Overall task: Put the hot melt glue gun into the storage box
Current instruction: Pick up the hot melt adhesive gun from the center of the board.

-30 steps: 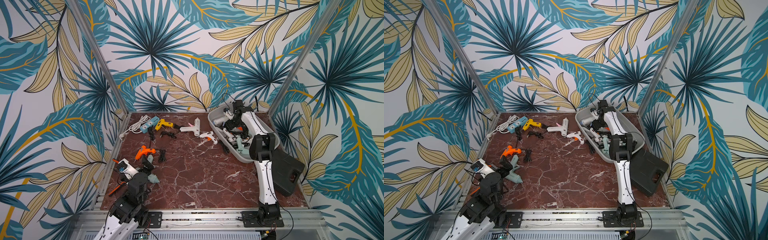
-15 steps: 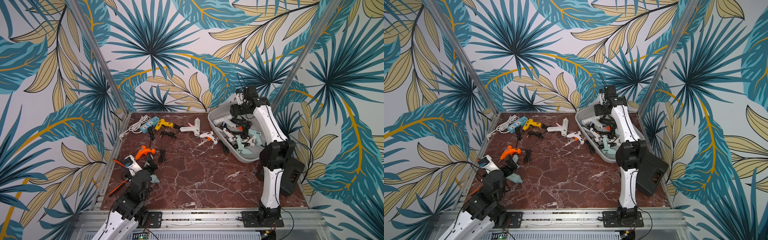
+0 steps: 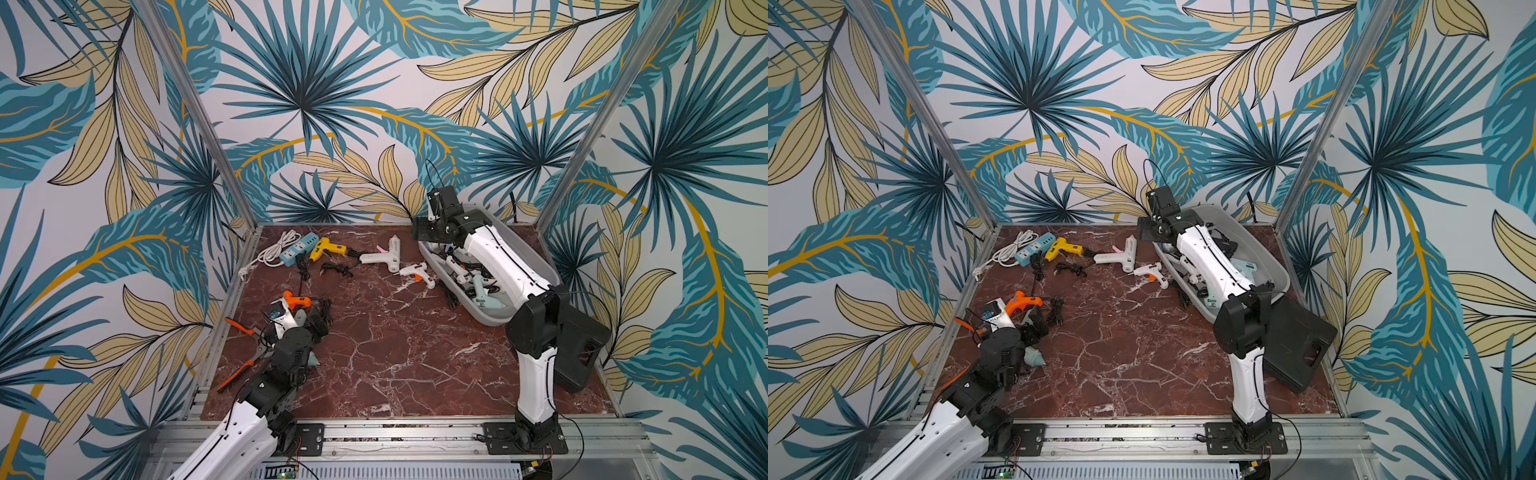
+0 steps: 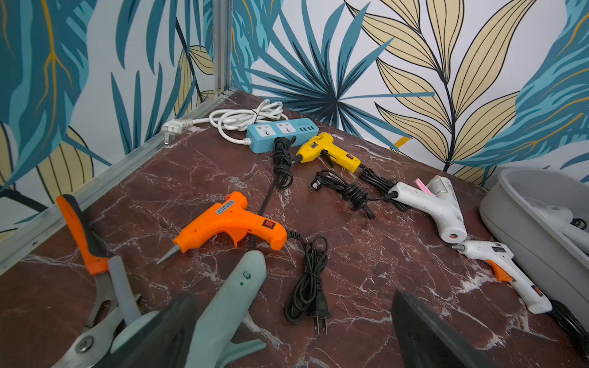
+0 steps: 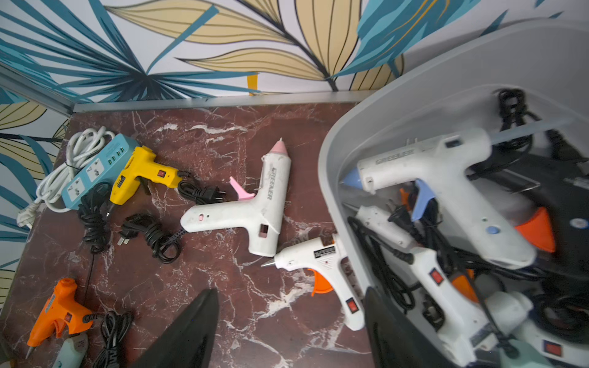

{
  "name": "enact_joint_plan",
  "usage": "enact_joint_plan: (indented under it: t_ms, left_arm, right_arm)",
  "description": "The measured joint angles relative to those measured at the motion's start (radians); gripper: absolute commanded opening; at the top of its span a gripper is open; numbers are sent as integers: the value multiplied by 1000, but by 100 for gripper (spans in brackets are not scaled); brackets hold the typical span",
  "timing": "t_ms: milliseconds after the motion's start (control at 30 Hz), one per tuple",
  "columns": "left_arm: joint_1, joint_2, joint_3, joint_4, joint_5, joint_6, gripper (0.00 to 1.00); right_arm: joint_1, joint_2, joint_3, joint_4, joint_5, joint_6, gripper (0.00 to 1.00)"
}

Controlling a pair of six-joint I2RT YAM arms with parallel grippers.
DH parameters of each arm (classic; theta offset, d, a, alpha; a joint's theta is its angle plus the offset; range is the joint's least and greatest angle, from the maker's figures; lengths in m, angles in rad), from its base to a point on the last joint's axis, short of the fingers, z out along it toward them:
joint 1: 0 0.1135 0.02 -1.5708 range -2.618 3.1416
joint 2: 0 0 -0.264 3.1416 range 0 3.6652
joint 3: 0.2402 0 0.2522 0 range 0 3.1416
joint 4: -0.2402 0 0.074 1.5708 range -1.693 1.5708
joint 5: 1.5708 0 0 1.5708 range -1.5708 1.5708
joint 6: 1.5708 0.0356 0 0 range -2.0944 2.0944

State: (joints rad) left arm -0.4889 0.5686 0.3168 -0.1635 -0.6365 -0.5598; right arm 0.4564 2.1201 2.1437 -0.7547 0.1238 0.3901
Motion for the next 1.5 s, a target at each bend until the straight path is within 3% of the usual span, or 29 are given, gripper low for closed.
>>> enact_joint_plan:
  t_ms: [400,867,1167,1500]
  left_arm:
    - [0,27,0,55,48,31,100]
    - [0,53,-12,123,85,37,100]
    - [0,80,-12,153,105,37,100]
    - [0,83,-12,159,106,37,100]
  right_arm:
    - [69,368,255,18,68,78,76]
    - [61,585,472,70,122,81,76]
    - [12,673,522,129,28,123,73]
    - [-4,695,549,133,-108,172,64]
